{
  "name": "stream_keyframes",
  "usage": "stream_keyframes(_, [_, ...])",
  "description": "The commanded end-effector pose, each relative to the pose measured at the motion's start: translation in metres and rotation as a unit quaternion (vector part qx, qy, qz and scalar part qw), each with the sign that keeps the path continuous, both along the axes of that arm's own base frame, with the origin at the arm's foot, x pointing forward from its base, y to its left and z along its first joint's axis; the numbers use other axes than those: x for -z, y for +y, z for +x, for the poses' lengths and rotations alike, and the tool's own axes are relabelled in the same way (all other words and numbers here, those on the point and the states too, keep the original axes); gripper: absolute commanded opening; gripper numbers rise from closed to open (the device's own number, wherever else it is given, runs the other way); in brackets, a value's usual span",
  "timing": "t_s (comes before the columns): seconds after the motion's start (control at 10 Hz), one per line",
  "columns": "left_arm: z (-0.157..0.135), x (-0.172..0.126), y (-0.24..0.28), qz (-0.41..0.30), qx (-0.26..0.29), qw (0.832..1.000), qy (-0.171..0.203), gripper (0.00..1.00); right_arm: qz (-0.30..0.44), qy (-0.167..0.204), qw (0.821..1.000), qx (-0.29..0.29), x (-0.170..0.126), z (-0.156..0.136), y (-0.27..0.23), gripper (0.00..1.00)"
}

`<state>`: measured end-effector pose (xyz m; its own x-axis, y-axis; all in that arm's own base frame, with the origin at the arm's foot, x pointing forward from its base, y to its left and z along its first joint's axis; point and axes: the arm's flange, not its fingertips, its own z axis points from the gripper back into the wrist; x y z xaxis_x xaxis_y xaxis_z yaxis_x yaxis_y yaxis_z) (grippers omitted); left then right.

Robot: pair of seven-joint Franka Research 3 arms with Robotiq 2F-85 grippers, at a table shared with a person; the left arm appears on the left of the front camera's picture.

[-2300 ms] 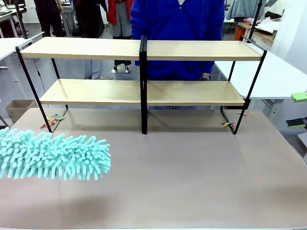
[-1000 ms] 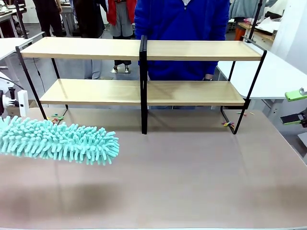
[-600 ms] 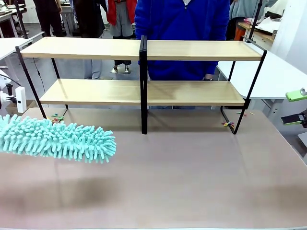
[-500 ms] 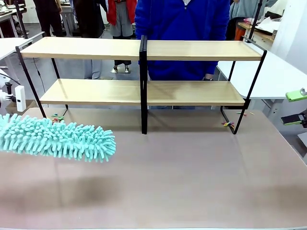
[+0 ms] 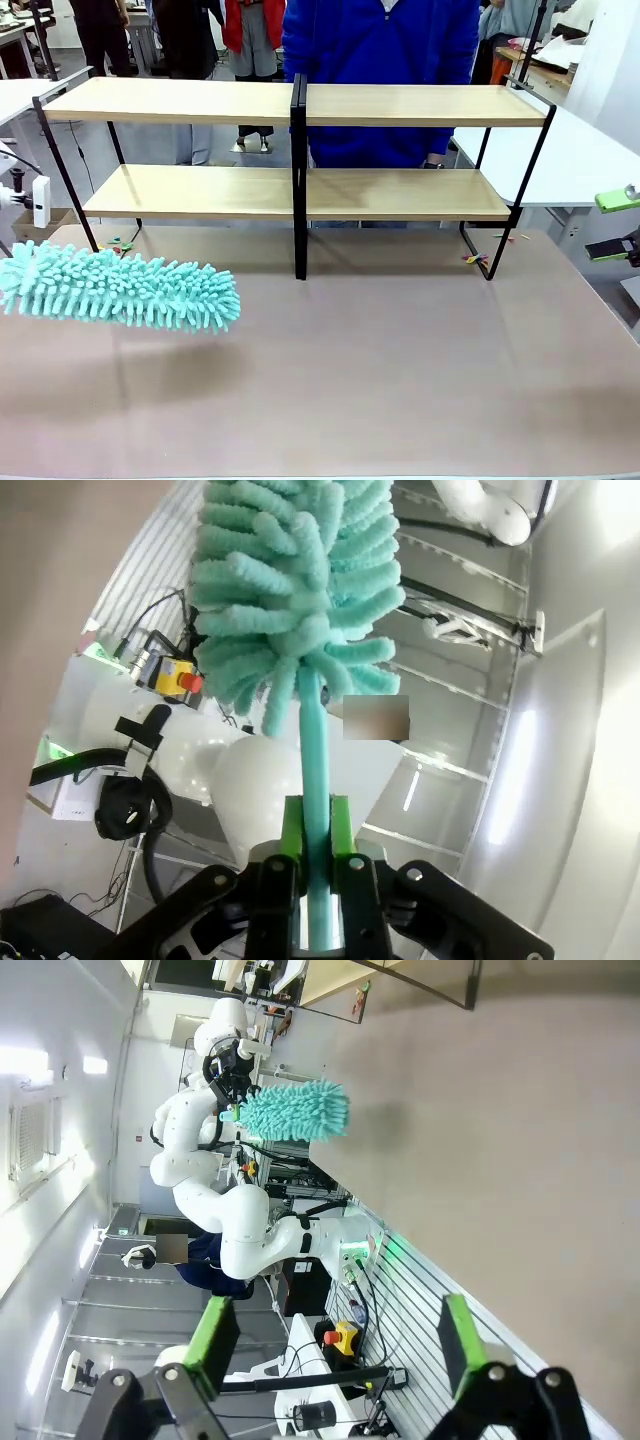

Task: Clean the shelves.
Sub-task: Place the Duster on the table.

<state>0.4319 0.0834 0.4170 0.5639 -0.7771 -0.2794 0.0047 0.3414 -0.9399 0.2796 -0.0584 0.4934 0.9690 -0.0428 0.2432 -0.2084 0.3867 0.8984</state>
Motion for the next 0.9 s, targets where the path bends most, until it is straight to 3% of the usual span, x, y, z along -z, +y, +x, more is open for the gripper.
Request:
stream_keyframes(0.0, [-0.0004,0.0050,-0.0029,0.037,-0.007,0.999,-0.016,0.12,0.008,-0.015,1.000,-0.004,-0.0022,0.0036,0.0005,1.00])
stream_keyframes(0.6, [-0.0006,0.0085,-0.0030,0.044,-0.006,0.999,-0.019,0.12,0.008,-0.015,1.000,-0.004,-0.0022,0.0036,0.0005,1.00])
stream_keyframes(0.7, [0.0004,0.0093,-0.0035,0.049,-0.011,0.999,-0.022,0.18,0.008,-0.015,1.000,-0.004,-0.0022,0.0036,0.0005,1.00])
stream_keyframes(0.8, [0.0010,0.0076,-0.0022,0.052,-0.018,0.998,-0.034,0.70,0.008,-0.015,1.000,-0.004,-0.0022,0.0036,0.0005,1.00])
